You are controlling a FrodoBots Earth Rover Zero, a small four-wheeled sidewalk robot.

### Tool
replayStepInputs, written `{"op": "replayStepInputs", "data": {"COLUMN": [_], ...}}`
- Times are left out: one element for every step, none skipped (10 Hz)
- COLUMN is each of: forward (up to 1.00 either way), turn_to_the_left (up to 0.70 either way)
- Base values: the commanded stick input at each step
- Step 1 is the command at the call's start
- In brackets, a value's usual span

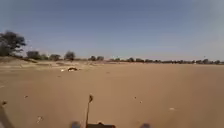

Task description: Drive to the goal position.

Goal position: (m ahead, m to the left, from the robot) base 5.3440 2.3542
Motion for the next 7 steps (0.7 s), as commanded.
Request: {"op": "replayStepInputs", "data": {"forward": [0.0,0.0,0.0,0.0,0.0,0.0,0.0], "turn_to_the_left": [0.0,0.0,0.0,0.0,0.0,0.0,0.0]}}
